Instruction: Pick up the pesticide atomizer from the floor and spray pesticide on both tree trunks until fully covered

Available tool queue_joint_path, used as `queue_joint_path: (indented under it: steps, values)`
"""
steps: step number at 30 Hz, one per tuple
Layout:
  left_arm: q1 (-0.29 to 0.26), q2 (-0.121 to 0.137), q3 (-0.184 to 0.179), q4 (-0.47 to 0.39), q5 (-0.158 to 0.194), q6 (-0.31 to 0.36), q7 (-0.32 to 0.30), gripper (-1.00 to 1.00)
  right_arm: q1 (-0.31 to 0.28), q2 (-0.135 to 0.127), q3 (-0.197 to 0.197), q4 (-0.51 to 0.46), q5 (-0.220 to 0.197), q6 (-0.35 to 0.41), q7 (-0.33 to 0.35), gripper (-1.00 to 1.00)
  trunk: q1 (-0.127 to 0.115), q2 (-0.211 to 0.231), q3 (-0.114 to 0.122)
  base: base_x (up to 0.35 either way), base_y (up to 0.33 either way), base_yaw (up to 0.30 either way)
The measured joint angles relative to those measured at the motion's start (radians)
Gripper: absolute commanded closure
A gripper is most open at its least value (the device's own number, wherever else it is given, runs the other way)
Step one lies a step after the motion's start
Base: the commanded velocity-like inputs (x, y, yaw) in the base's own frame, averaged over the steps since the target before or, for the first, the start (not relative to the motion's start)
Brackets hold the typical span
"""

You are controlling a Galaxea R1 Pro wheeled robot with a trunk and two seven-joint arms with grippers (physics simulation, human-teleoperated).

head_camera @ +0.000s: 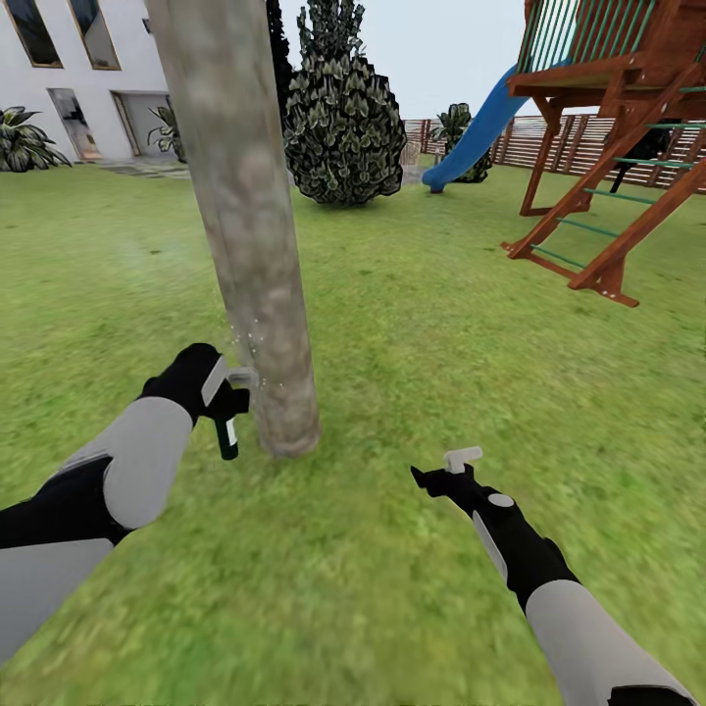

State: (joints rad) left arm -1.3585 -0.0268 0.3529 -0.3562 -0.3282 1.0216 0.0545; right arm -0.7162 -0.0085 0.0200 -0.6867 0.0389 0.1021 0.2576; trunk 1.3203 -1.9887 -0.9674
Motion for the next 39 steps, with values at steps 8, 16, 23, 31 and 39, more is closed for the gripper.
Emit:
queue_joint_path:
  steps: [8,16,23,31,39]
  values:
    - [-0.269,0.006,0.001,0.097,0.007,0.001,0.002,1.00,0.000,0.000,0.000,0.002,0.000,0.000,0.000,-1.00,0.000,0.000,0.000,-0.002,0.000,0.000]
    - [-0.239,0.023,0.001,0.126,0.004,0.001,0.003,1.00,0.000,0.000,0.000,0.005,0.000,0.000,0.000,-1.00,0.000,0.000,0.000,0.000,0.000,0.000]
    - [-0.028,0.020,0.007,0.107,0.003,-0.017,0.006,1.00,0.000,0.000,0.001,0.005,0.000,0.000,0.000,-1.00,0.000,0.000,0.000,0.000,0.000,0.000]
    - [0.056,0.014,0.012,0.076,0.011,-0.094,0.005,1.00,0.000,-0.001,0.000,0.000,-0.001,-0.001,0.000,-1.00,0.000,0.000,0.000,0.000,-0.061,0.007]
    - [0.058,0.010,0.012,0.075,0.014,-0.094,0.004,1.00,0.000,-0.001,0.000,0.000,-0.001,-0.001,0.000,-1.00,0.000,0.000,0.000,0.000,-0.267,0.249]
